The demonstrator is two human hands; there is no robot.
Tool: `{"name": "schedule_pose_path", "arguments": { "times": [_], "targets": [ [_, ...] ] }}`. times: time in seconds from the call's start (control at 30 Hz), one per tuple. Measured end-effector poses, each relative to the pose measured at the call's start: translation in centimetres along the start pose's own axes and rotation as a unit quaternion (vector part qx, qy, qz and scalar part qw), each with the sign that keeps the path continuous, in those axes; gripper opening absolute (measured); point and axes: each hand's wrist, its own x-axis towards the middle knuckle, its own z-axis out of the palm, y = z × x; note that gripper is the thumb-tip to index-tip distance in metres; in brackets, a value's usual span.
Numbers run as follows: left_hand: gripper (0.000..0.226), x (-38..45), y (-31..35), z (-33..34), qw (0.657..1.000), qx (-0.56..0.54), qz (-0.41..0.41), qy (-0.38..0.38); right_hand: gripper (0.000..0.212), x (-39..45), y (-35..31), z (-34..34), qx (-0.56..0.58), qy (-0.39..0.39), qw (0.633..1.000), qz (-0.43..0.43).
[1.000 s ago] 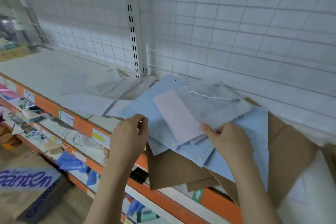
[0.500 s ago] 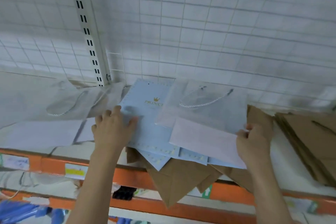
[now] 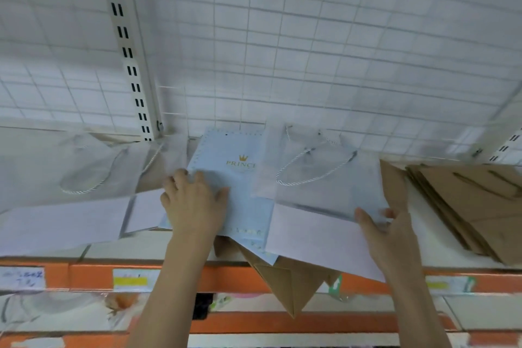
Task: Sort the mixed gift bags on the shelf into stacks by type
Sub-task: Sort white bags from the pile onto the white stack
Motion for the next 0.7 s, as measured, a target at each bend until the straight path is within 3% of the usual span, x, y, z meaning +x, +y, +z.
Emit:
{"name": "schedule_pose_path", "arguments": {
  "times": [0.13, 0.27, 0.37, 0.53, 0.7],
  "targets": [
    [0.045, 0.3, 3.6, 0.7, 0.991, -0.067, 0.104, -0.04, 0.04, -0.6, -0.2, -1.4, 0.015, 0.009, 1.0, 0.014],
    [0.073, 0.1, 6.9, 1.6, 0.992, -0.026, 0.069, -0.101, 0.047, -0.4, 0.6, -2.9, 0.004, 0.028, 0.999, 0.018],
    [0.084, 0.7, 7.7, 1.8, 0.986, -0.056, 0.041, -0.152, 0.046, 0.1, 1.1, -3.6, 0.009, 0.035, 0.999, 0.01],
    [0.054, 0.7, 8.4, 2.1, 0.971, -0.154, 0.029, -0.182, 0.039, 1.5, 2.1, -4.9, 0.038, 0.04, 0.998, -0.022],
    [0.02, -3.3, 11.6, 0.9, 0.948, -0.291, 0.019, -0.128, 0.032, 3.9, 3.5, -7.9, 0.081, 0.045, 0.994, -0.061]
  ]
}}
